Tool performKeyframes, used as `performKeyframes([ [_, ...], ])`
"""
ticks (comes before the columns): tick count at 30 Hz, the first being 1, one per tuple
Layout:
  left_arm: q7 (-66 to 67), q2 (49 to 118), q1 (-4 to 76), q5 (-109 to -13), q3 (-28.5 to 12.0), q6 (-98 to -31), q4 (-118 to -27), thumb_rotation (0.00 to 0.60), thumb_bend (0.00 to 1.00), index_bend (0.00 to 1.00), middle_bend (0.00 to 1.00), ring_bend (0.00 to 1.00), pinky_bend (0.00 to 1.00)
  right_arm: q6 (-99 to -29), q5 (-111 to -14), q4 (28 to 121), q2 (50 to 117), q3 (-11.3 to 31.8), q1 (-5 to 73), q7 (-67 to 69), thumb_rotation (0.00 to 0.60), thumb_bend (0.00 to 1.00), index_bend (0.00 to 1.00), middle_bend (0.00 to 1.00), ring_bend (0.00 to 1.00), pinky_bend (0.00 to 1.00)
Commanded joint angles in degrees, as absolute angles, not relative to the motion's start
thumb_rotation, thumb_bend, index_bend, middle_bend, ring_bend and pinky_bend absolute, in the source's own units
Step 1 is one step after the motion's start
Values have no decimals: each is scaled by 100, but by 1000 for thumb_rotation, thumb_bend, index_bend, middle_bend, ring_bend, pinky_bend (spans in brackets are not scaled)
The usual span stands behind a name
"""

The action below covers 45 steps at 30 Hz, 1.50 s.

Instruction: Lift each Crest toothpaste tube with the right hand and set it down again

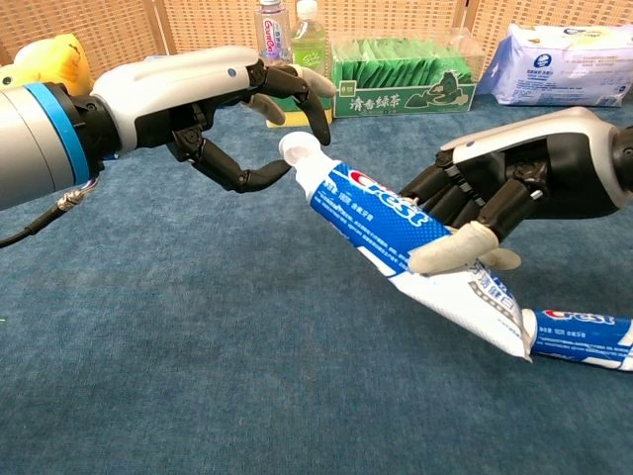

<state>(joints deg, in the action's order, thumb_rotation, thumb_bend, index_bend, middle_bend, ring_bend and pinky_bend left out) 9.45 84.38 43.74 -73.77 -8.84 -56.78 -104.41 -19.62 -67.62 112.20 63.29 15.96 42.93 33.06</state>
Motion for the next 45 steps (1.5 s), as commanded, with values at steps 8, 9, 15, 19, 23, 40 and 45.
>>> performKeyframes([
  [8,952,8445,4385,-7361,-893,-5683,-10464,600,436,316,99,0,156,-2231,-6463,11232,6381,1336,4479,2830,600,463,899,760,747,790],
  [9,952,8445,4385,-7359,-895,-5685,-10466,600,435,312,98,0,156,-2257,-6420,11236,6385,1308,4505,2773,600,463,899,760,748,790],
  [15,949,8433,4388,-7334,-899,-5682,-10478,600,426,308,93,0,156,-2393,-6143,11257,6405,1164,4677,2454,600,466,899,760,747,790],
  [19,944,8412,4379,-7321,-896,-5689,-10478,600,426,306,92,0,156,-2501,-5951,11248,6419,1044,4794,2205,600,467,898,760,747,790],
  [23,931,8393,4378,-7309,-894,-5681,-10469,600,426,304,89,0,156,-2622,-5750,11222,6453,913,4920,1933,600,467,898,760,747,790],
  [40,863,8357,4363,-7276,-880,-5663,-10422,600,419,289,78,0,156,-3303,-4676,11337,6622,426,5479,779,600,468,899,760,747,790],
  [45,755,8129,4220,-7358,-947,-5921,-10576,600,417,251,69,0,155,-3510,-4459,11196,6605,413,5515,652,600,466,898,760,747,790],
])
